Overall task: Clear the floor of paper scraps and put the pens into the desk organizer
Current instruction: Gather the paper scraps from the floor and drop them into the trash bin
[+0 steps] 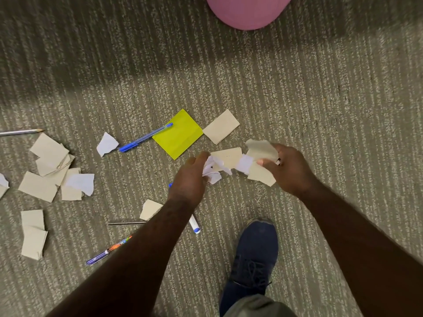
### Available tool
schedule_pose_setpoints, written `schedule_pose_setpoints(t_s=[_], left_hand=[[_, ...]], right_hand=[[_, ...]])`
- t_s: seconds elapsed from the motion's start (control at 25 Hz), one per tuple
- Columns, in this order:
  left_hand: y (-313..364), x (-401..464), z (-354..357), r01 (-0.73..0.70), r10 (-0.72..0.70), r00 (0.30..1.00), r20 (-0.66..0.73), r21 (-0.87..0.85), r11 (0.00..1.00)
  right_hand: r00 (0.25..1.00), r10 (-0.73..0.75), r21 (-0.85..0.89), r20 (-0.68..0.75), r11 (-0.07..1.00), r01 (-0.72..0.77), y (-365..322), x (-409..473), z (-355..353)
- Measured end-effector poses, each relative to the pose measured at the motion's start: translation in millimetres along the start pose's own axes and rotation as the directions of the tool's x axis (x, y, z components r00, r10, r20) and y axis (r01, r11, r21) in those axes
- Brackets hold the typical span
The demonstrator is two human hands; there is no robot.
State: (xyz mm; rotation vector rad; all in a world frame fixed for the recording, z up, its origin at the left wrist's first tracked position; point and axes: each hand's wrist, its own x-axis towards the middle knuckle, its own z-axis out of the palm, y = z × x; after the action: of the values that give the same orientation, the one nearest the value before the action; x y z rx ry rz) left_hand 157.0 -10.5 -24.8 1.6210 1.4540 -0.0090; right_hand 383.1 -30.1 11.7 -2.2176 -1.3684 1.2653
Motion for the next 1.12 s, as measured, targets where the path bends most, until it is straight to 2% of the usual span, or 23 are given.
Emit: schedule_pose_setpoints(t_s=[0.08, 0.16, 0.32, 0.44, 0.56, 0.72, 0.84, 0.92, 1.0, 1.12], left_hand=[[0, 4, -1, -0.02, 0.019, 1.0, 0.022, 0.064, 0.998], [-3, 7, -4, -0.027, 0.021, 0.998, 0.052, 0.12, 0.992], [-8, 1, -9, -0.074, 0.067, 0.997, 0.044, 0.174, 0.982], [-13, -8, -11, -0.22, 0.218, 0.975, 0.034, 0.222, 0.95], [-23, -5, -6, -0.405, 0.415, 0.91, 0.007, 0.225, 0.886], [-24, -6, -5, -0.368, 0.366, 0.929, 0.058, 0.261, 0.893], [-24, -9, -9, -0.333, 0.333, 0.942, 0.04, 0.246, 0.91], [-30, -10, -15, -0.267, 0.275, 0.961, -0.026, 0.161, 0.95], [-36, -17, -26, -0.204, 0.205, 0.97, -0.132, 0.025, 0.979], [-42, -39, -47, -0.071, 0.014, 0.965, -0.262, -0.208, 0.976]], right_hand=[[0.986, -0.124, -0.093, 0.114, 0.987, 0.135, -12, 0, 16], [0.969, -0.207, -0.207, 0.135, 0.95, 0.232, -21, 6, 37], [0.964, -0.231, -0.418, 0.129, 0.869, 0.265, -34, 18, 57], [0.976, -0.186, -0.455, 0.111, 0.864, 0.216, -34, 16, 61], [0.998, -0.058, -0.319, 0.016, 0.946, 0.06, -23, 10, 50], [0.997, -0.034, -0.19, -0.063, 0.982, 0.022, -20, 9, 38], [0.996, -0.09, -0.4, -0.009, 0.913, 0.079, -41, 25, 38], [0.987, -0.134, -0.565, 0.089, 0.809, 0.161, -59, 44, 39], [0.971, -0.138, -0.653, 0.194, 0.721, 0.232, -71, 61, 39], [0.969, -0.024, -0.637, 0.247, 0.75, 0.181, -78, 75, 40]])
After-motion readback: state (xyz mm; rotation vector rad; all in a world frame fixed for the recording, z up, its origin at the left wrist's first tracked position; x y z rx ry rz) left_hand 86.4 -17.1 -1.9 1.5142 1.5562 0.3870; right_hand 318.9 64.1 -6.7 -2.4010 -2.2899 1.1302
